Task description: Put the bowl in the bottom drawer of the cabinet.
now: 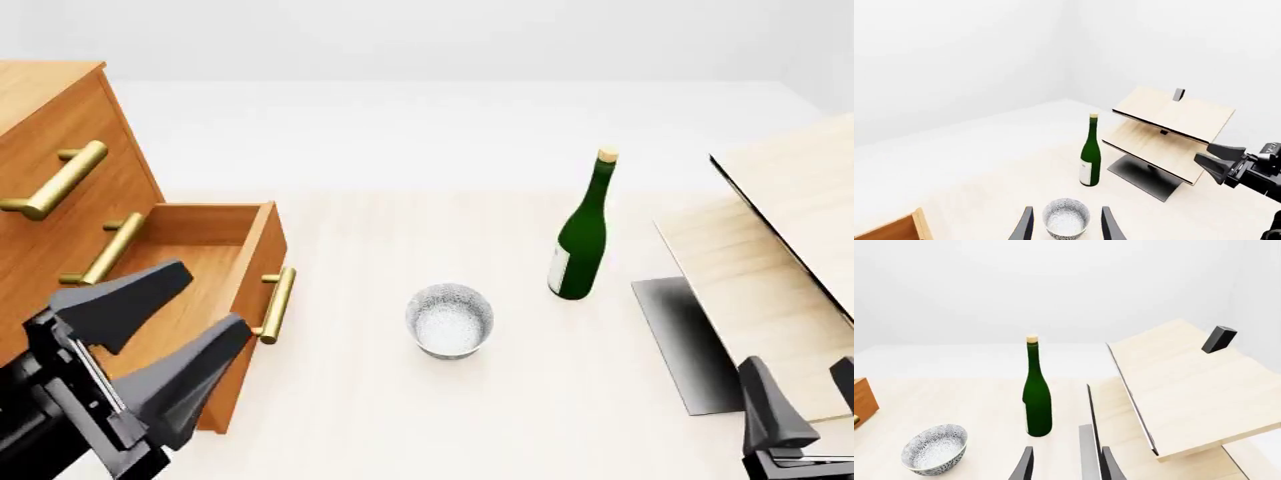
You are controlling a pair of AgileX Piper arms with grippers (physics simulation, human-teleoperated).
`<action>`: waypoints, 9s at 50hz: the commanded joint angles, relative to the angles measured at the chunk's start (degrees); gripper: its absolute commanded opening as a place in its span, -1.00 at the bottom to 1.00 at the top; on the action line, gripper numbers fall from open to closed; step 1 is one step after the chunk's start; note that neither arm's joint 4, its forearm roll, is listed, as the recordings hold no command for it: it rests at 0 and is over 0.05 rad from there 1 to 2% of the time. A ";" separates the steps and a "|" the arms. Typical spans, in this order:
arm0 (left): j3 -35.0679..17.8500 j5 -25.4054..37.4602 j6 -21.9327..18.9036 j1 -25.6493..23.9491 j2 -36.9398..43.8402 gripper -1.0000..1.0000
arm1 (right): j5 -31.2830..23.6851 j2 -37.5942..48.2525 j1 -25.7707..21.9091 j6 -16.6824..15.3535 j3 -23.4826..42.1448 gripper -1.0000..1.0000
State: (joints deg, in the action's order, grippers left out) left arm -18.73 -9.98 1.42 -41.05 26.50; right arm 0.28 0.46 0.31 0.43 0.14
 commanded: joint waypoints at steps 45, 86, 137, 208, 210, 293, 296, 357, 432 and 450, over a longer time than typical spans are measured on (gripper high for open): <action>-38.94 13.33 -4.18 -7.75 44.86 1.00 | 0.01 0.01 -0.01 0.00 0.00 1.00; -53.04 25.59 1.76 -4.81 64.89 1.00 | 0.01 0.01 0.00 0.01 0.00 1.00; -55.98 23.13 11.09 -3.58 77.18 1.00 | 0.01 0.01 0.00 -0.01 0.00 1.00; -52.37 17.37 19.47 -3.11 86.32 1.00 | 0.01 0.01 -0.01 0.00 0.00 1.00; -52.41 17.27 19.21 -3.14 86.65 1.00 | 0.01 0.01 -0.01 0.00 0.00 1.00; -54.15 16.17 23.60 -6.37 94.02 1.00 | 0.01 0.00 -0.01 0.00 0.00 1.00; -54.12 16.10 23.69 -6.26 94.10 1.00 | 0.01 -0.01 0.00 0.00 0.00 1.00; -47.24 12.65 16.75 -3.54 78.11 -1.00 | 0.37 0.52 0.32 -0.01 0.15 1.00; -34.31 15.65 10.26 9.86 48.83 -1.00 | 0.01 0.01 0.33 -0.01 0.00 1.00; -28.93 16.54 9.78 16.99 41.90 -1.00 | 0.01 0.02 0.34 0.01 0.00 1.00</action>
State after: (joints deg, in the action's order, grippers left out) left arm -50.02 5.82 11.91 -27.71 72.45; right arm 0.29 0.48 0.65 0.42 0.15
